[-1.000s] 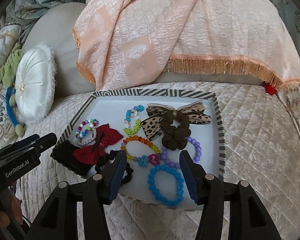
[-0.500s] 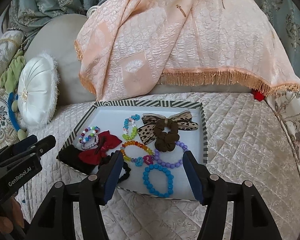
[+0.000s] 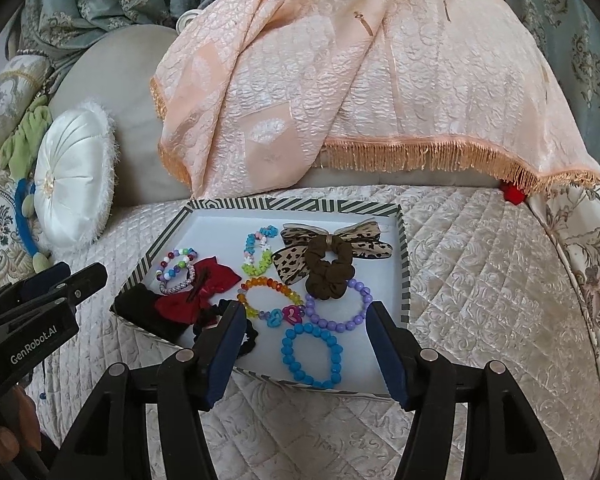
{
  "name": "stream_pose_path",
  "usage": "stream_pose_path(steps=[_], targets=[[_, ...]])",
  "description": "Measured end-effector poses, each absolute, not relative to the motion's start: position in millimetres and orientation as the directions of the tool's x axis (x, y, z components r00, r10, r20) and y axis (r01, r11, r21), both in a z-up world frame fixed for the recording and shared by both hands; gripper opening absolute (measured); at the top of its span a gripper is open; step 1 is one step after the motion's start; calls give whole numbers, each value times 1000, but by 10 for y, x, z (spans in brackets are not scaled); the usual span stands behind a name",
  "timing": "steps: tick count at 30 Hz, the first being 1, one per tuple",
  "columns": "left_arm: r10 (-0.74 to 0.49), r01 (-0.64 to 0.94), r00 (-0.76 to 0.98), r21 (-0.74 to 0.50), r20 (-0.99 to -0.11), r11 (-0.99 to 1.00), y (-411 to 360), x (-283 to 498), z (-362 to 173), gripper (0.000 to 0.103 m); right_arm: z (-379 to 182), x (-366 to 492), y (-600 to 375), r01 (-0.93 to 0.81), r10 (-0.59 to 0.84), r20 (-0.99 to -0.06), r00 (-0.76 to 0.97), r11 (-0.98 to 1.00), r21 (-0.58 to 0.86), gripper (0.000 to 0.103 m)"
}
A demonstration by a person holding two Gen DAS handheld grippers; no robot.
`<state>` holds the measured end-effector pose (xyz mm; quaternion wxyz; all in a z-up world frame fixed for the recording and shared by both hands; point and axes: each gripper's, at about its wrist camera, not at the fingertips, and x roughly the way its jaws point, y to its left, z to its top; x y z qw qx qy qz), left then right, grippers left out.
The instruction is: Organize jewelry
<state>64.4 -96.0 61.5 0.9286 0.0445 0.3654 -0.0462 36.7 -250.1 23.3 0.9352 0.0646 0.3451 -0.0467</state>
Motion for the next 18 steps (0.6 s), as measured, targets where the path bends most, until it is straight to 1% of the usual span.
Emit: stream_pose_path(steps=[18], targets=[[-66, 136, 720, 47, -691, 990, -1005, 636, 595, 55, 238, 367, -2484, 128, -40, -652, 757, 988, 88, 61]])
